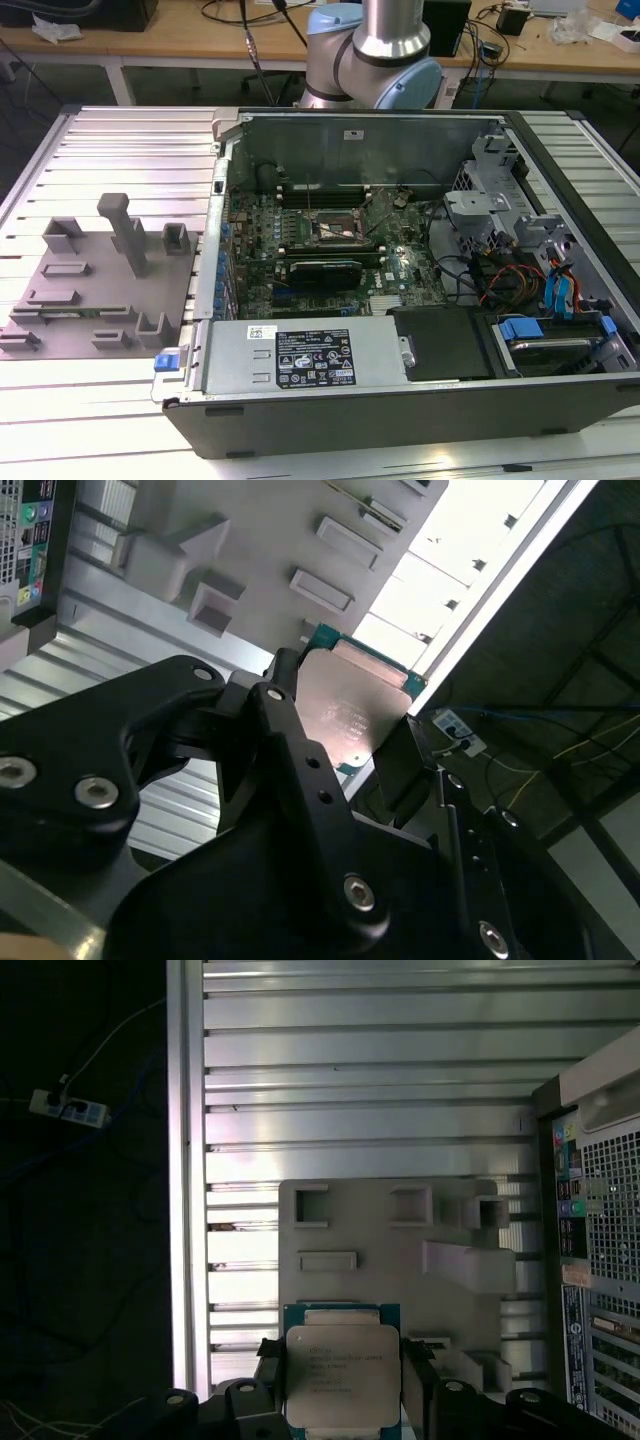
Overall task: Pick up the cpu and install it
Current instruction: 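Pick up the cpu and move it towards the insertion slot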
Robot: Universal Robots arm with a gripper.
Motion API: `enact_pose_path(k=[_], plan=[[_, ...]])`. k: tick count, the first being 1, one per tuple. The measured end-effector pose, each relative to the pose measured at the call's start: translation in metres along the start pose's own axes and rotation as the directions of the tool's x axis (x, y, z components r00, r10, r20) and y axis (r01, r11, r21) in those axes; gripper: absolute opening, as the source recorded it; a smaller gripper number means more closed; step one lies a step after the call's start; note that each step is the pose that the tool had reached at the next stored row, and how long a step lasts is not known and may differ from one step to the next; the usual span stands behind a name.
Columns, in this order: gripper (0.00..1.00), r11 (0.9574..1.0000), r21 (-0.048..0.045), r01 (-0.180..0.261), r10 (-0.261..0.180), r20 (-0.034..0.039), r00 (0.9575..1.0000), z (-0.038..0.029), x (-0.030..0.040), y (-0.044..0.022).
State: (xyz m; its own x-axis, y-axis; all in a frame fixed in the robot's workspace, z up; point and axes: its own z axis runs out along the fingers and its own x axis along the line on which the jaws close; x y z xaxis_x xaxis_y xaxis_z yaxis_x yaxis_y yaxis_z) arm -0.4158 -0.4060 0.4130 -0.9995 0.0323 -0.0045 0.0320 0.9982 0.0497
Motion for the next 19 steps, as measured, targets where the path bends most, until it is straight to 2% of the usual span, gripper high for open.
enact_pose_path(k=[6, 16, 19], plan=[[0.55, 1.0, -0.0002, 0.0, 0.0, 0.0003, 1.0, 0.0002, -0.0115, 0.0003], [0.55, 1.0, -0.0001, 0.0, 0.0, 0.0002, 1.0, 0.0002, -0.0217, 0.0006], [0.55, 1.0, -0.0001, 0.0, 0.0, 0.0003, 1.0, 0.0003, -0.0282, 0.0008]])
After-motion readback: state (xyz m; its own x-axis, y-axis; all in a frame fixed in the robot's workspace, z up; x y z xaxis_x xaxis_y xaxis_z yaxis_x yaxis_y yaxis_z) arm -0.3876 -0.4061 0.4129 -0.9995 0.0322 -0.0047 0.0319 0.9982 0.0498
